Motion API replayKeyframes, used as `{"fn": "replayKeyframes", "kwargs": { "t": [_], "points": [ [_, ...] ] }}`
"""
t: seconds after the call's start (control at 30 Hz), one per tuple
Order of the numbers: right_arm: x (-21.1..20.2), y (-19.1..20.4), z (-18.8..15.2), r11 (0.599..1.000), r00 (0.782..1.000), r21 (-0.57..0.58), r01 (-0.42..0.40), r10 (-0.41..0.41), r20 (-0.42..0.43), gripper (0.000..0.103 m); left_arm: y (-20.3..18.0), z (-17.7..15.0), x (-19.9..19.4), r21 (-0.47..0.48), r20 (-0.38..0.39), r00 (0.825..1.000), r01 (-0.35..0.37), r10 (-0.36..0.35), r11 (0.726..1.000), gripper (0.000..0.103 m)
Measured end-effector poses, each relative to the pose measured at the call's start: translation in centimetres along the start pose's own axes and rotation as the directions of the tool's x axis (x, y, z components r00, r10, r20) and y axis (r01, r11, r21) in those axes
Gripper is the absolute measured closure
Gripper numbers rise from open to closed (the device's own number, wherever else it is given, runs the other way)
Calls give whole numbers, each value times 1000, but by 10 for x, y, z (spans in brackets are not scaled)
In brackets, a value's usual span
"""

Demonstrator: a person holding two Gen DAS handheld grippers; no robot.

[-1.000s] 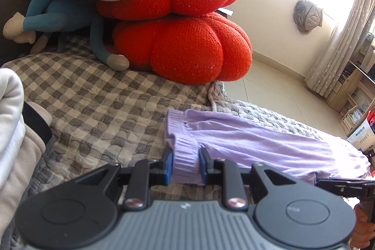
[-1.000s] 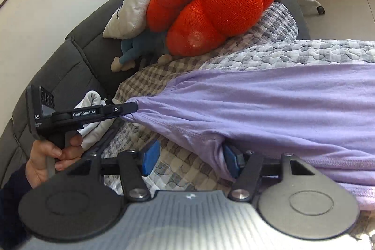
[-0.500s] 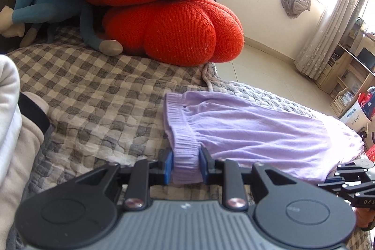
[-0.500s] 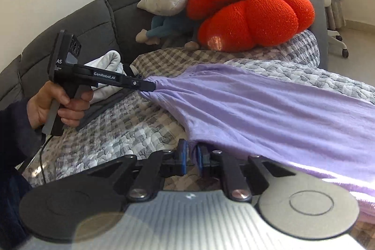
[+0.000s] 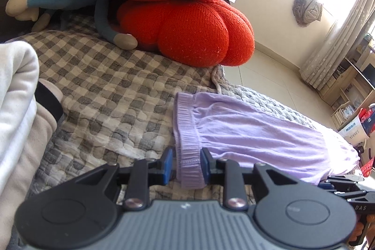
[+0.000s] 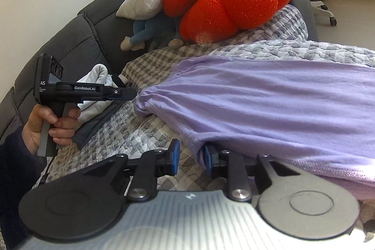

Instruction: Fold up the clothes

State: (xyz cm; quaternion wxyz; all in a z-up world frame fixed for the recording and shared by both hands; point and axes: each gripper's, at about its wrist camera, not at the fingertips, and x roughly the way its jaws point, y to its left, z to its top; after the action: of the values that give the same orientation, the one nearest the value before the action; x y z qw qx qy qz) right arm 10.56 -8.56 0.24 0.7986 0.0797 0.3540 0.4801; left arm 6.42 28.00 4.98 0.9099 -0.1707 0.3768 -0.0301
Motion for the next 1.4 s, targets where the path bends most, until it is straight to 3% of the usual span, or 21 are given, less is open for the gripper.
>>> {"fn": "replayKeyframes", "kwargs": {
  "t": [0.13, 0.23, 0.4, 0.47, 0.57, 0.67, 0.7, 0.83, 1.03, 1.4],
  "points": [
    [-5, 5, -4, 998, 999, -61, -32, 31, -14, 84, 4, -1, 7, -99, -23, 999, 35, -38, 994, 73],
    [-8, 2, -5, 997, 998, -53, -52, 51, -20, 84, 2, -4, 14, -132, -21, 999, 22, -24, 991, 62],
    [-10, 0, -2, 998, 999, -29, -53, 53, -5, 84, 0, -8, 29, -169, -14, 1000, -4, 1, 986, 63],
    [-8, 0, -2, 999, 999, -27, -43, 43, -2, 84, -3, -8, 31, -147, -2, 1000, -19, 19, 989, 79],
    [-10, 1, -2, 999, 999, -38, -39, 40, 13, 84, -3, -2, 22, -102, 26, 1000, -8, 11, 995, 81],
    [-20, 5, 0, 994, 997, -82, -68, 71, 32, 85, 7, 6, -3, -80, 109, 992, 65, -56, 995, 81],
    [-24, 5, 1, 993, 996, -89, -78, 81, 34, 88, 10, 7, -11, -56, 122, 987, 116, -109, 992, 81],
    [-25, 2, -1, 989, 996, -120, -89, 86, -30, 90, 9, 1, -17, 52, 38, 984, 172, -174, 984, 81],
    [-15, 1, -15, 984, 989, -161, -76, 54, -137, 90, 10, -2, -21, 82, 14, 988, 153, -155, 985, 80],
    [-13, 11, -11, 970, 980, -230, -72, 26, -197, 86, 8, -7, -22, 122, -32, 994, 111, -108, 986, 73]
  ]
}}
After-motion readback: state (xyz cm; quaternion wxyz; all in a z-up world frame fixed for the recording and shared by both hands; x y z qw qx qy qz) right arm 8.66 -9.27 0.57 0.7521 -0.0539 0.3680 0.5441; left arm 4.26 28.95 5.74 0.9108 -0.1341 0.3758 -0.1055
